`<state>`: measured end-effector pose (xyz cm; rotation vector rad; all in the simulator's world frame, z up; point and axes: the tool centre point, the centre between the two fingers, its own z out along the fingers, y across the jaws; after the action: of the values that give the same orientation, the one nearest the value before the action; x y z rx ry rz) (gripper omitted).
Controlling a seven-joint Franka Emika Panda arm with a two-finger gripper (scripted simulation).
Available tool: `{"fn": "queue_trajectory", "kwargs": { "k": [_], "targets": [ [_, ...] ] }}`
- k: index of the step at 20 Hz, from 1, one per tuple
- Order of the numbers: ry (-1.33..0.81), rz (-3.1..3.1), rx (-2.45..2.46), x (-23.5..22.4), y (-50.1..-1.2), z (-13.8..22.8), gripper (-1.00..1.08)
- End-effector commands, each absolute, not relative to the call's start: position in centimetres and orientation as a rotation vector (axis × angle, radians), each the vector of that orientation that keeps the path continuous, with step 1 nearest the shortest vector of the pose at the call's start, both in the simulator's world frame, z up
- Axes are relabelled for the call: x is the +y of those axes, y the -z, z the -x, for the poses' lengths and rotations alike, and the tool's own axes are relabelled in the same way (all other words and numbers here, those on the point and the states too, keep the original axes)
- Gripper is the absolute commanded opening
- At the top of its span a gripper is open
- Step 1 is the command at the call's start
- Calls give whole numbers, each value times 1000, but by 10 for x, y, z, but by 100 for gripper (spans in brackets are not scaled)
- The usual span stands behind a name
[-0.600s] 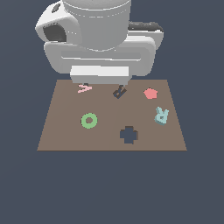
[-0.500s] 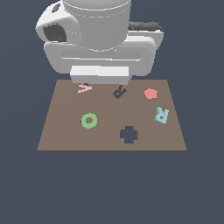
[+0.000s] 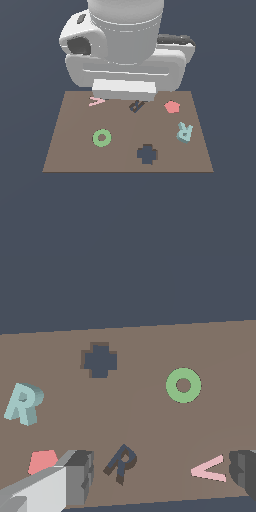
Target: Insert a designated object into the corresponding slot on a board.
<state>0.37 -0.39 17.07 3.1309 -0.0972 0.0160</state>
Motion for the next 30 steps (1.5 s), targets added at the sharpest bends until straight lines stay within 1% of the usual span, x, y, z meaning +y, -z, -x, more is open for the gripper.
{"fn": "queue_trajectory", "kwargs": {
  "k": [1,7,20,25,30],
  "targets": [
    [-14,-3131,-124,6,-164,-3,100],
    [-12,-3127,-225,39,-142,-2,100],
    [-4,-3098,-508,134,-79,-15,100],
    [-2,-3086,-582,158,-62,-23,100],
    [0,-3078,-625,172,-53,-28,100]
  ]
}}
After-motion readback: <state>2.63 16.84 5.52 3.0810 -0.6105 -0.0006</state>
